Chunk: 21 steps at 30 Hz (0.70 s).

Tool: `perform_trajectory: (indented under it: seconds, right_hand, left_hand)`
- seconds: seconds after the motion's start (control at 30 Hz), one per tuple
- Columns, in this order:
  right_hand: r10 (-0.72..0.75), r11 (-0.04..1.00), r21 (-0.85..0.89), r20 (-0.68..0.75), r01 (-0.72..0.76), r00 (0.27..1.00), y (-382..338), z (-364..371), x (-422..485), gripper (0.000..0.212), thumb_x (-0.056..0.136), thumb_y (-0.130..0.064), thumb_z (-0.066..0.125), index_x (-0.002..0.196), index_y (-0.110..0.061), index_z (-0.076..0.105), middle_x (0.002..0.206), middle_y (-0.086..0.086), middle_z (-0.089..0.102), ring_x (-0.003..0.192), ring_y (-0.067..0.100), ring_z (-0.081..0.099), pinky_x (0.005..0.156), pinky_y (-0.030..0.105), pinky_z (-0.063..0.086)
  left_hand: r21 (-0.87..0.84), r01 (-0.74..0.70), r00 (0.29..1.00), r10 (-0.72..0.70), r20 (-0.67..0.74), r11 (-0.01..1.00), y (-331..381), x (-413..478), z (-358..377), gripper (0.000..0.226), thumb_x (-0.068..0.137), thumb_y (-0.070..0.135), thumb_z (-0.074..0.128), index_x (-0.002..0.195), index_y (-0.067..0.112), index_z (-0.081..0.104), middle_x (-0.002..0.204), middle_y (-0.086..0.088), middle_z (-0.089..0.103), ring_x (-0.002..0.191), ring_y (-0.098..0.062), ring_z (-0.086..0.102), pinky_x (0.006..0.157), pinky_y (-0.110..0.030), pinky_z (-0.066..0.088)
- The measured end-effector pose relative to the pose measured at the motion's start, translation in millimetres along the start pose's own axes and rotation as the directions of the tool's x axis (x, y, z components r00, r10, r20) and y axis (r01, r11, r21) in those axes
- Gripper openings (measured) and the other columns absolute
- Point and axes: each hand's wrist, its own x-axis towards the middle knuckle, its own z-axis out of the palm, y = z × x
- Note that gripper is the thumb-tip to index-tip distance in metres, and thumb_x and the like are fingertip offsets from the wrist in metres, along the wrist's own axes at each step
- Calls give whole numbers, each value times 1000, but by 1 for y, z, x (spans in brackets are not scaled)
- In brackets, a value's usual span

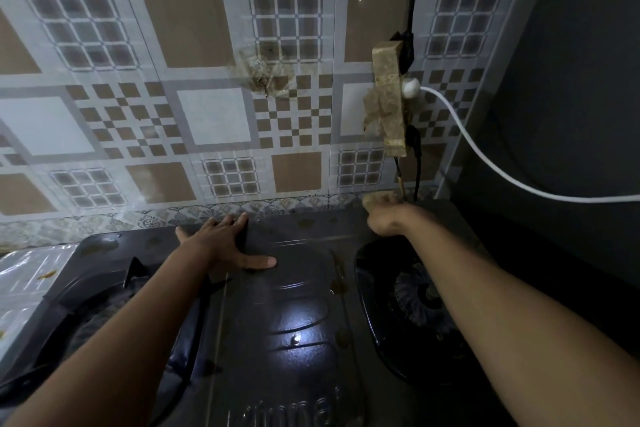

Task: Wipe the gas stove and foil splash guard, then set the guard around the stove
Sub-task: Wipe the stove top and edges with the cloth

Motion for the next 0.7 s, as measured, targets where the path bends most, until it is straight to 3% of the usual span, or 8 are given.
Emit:
perform_trajectory:
  seconds: [0.13, 0.23, 0.33, 0.47, 0.7]
  right_hand:
    - [-166, 986, 6, 16, 166, 986, -64, 22, -13, 63, 95, -7, 28, 156, -20, 18, 165, 21, -8, 150, 47, 2, 119, 62, 15]
    - [-190, 981, 31, -26, 191, 981, -99, 48, -11, 66, 99, -20, 30, 160, -23, 5, 166, 11, -19, 152, 37, -16, 121, 59, -2]
    - [-223, 975, -3, -113, 224, 968, -107, 67, -14, 66, 104, -34, 25, 160, -20, -8, 165, 7, -23, 150, 34, -23, 122, 51, -9]
    - [-323, 946, -39, -204, 322, 924, -96, 84, -21, 64, 106, -37, 21, 160, -20, -6, 166, 5, -19, 151, 33, -21, 123, 47, -9]
    - [-384, 923, -57, -212, 381, 899, -84, 98, -44, 65, 105, -25, 32, 161, -14, 0, 168, 7, -11, 153, 34, -10, 122, 46, -3]
  left_hand:
    - [-14, -7, 1000, 7, 2, 1000, 1, -3, 0, 157, 25, 111, 34, 156, 36, -8, 167, 5, -8, 153, -29, -2, 118, -64, 7]
    - [-14, 5, 1000, -5, 0, 1000, 3, -8, 0, 156, 25, 110, 35, 156, 36, -8, 167, 6, -9, 153, -27, -4, 118, -66, 4]
    - [0, 18, 1000, -18, 17, 1000, 5, -8, -3, 158, 24, 110, 35, 156, 36, -8, 166, 7, -10, 154, -27, -4, 117, -68, 1]
    - [-7, 13, 1000, -13, 17, 1000, 4, -4, -2, 163, 20, 110, 35, 157, 34, -7, 167, 4, -8, 153, -29, -3, 118, -65, 6]
    - [-31, -11, 1000, 12, 24, 999, 6, -10, -3, 155, 29, 107, 39, 157, 32, -8, 167, 1, -10, 153, -32, -6, 119, -64, 4]
